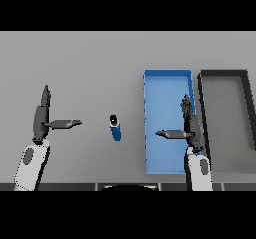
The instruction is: Pick up the blue pipe and place it into the blue bin.
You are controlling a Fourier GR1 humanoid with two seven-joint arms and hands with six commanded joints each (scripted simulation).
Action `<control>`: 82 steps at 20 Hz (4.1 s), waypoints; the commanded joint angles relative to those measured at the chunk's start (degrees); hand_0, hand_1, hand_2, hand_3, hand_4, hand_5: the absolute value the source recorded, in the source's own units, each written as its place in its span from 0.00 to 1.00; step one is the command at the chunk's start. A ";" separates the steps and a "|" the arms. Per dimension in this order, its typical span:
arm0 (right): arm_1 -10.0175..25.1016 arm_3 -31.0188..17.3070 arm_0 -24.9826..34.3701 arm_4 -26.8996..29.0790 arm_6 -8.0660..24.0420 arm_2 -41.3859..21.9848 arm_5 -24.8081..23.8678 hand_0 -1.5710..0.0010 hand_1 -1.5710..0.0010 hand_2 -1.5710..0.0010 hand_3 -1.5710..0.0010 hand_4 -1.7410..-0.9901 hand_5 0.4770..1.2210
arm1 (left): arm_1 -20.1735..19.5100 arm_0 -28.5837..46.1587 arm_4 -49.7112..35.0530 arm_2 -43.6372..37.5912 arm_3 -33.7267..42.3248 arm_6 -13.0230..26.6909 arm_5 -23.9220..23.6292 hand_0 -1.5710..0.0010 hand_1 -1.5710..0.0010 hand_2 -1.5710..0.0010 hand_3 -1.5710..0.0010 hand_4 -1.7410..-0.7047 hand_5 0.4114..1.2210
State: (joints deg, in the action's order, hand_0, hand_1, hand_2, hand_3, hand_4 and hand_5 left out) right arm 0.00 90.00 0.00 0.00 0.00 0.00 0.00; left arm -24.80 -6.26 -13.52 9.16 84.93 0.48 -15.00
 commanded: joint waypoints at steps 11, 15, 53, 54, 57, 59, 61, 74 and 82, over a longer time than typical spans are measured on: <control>7.97 5.81 -4.97 -5.35 -4.31 -3.39 4.55 1.00 1.00 1.00 1.00 0.68 0.16 | -8.03 3.51 1.71 4.59 1.70 -7.39 12.99 1.00 1.00 1.00 1.00 0.71 0.22; 8.03 6.20 -5.21 -6.05 -3.86 -4.05 4.63 1.00 1.00 1.00 1.00 0.69 0.15 | -9.27 4.34 0.22 4.70 2.20 -8.76 16.15 1.00 1.00 1.00 1.00 0.70 0.22; 8.33 6.82 -5.79 -5.39 -5.51 -3.46 5.36 1.00 1.00 1.00 1.00 0.64 0.18 | 15.80 -7.36 5.63 21.36 -10.54 -6.25 24.47 0.46 0.40 0.36 0.36 0.25 0.69; 7.97 6.55 -5.89 -5.36 -5.65 -3.65 5.42 1.00 1.00 1.00 1.00 0.64 0.18 | 16.80 -6.76 5.67 21.63 -10.11 -6.24 24.18 0.37 0.32 0.28 0.30 0.20 0.75; 8.44 6.48 -5.66 -5.48 -6.17 -3.45 5.47 1.00 1.00 1.00 1.00 0.64 0.19 | 15.97 -6.33 7.92 22.57 -9.76 -9.50 22.38 0.19 0.16 0.15 0.19 0.11 0.87; 8.54 6.51 -5.39 -5.49 -5.83 -3.49 5.63 1.00 1.00 1.00 1.00 0.65 0.19 | 16.57 -6.88 8.15 22.90 -9.14 -10.14 21.89 0.12 0.10 0.09 0.15 0.07 0.92; 8.40 6.55 -5.75 -5.97 -5.63 -3.98 5.63 1.00 1.00 1.00 1.00 0.66 0.19 | 16.36 -6.39 7.94 23.17 -6.31 -11.83 21.56 0.08 0.07 0.06 0.12 0.05 0.95; 9.31 7.40 -6.99 -6.71 -7.80 -3.62 5.46 1.00 1.00 1.00 1.00 0.74 0.21 | 16.07 -11.92 5.27 24.63 4.58 -3.71 23.86 0.00 0.00 0.00 0.08 0.01 1.00; 7.51 7.87 -8.48 -6.46 -6.48 -3.53 3.96 1.00 1.00 1.00 1.00 0.71 0.20 | 16.09 -11.54 5.10 24.99 5.26 -2.09 23.96 0.00 0.00 0.00 0.08 0.01 1.00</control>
State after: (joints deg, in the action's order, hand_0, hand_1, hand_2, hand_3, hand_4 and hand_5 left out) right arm 7.50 97.86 -8.47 -6.47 -6.31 -3.53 3.95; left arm -8.71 -17.80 -8.51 34.15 90.19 -1.56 9.06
